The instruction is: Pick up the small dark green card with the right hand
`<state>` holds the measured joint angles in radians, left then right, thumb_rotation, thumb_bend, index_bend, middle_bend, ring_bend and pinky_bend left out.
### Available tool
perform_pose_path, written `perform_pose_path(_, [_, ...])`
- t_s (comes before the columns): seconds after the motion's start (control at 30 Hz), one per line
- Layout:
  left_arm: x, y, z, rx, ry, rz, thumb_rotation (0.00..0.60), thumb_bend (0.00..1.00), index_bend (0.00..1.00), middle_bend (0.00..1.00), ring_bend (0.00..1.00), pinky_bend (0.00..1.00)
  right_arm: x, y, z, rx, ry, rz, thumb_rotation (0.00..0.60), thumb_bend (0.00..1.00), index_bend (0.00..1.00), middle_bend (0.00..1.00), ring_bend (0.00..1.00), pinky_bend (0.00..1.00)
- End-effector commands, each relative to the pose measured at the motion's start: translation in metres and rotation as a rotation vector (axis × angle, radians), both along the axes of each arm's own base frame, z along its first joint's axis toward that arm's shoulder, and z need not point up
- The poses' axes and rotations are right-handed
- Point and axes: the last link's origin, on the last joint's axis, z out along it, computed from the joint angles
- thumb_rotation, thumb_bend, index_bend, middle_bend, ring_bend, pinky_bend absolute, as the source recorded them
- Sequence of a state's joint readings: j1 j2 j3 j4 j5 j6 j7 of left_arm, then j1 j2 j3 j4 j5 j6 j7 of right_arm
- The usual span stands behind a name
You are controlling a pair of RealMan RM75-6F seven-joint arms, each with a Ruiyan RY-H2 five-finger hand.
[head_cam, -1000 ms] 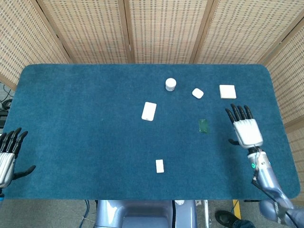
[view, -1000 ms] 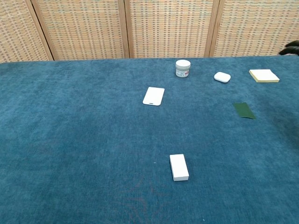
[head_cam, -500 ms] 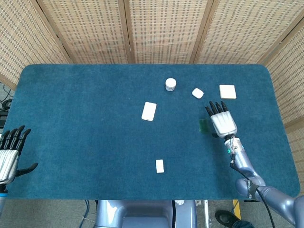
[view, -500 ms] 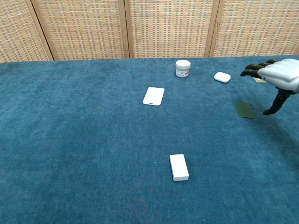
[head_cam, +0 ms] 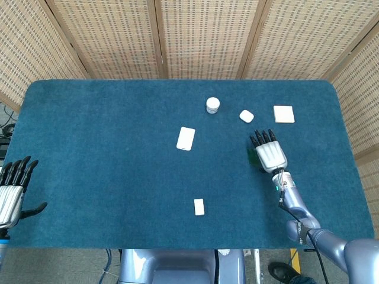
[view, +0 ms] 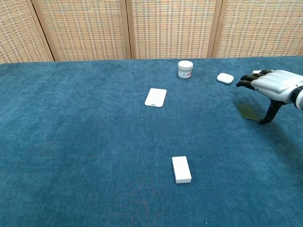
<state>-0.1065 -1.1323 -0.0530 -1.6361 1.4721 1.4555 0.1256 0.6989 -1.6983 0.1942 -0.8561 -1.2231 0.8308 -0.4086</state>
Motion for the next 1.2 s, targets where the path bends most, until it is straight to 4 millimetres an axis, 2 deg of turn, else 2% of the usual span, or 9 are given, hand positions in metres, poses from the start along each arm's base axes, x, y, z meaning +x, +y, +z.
perform_pose_path(0.03, [0.000,0.000,0.000,0.000,0.000,0.001,0.600,0.00,0.00,0.00,0.00,0.00,0.003,-0.004,-0.004,0.003,-0.001,-0.001,0.600,0.18,0.01,0.00,0.00,0.00])
perform_pose_path(0.5, [-0.001,0.002,-0.001,-0.004,0.000,0.010,0.600,0.00,0.00,0.00,0.00,0.00,0.014,-0.010,-0.016,0.018,0.002,0.002,0.600,0.18,0.02,0.00,0.00,0.00])
perform_pose_path(0.7, [-0.001,0.003,-0.001,-0.006,0.001,0.011,0.600,0.00,0.00,0.00,0.00,0.00,0.017,-0.021,-0.016,-0.005,0.012,-0.011,0.600,0.21,0.04,0.00,0.00,0.00])
perform_pose_path(0.97, [-0.001,0.004,-0.001,-0.006,0.002,0.015,0.600,0.00,0.00,0.00,0.00,0.00,0.026,-0.041,0.001,-0.086,0.010,0.015,0.600,0.26,0.05,0.00,0.00,0.00])
perform_pose_path(1.2, [-0.001,0.004,-0.001,-0.005,0.000,0.014,0.600,0.00,0.00,0.00,0.00,0.00,0.037,-0.037,0.015,-0.118,-0.057,0.056,0.600,0.26,0.06,0.00,0.00,0.00])
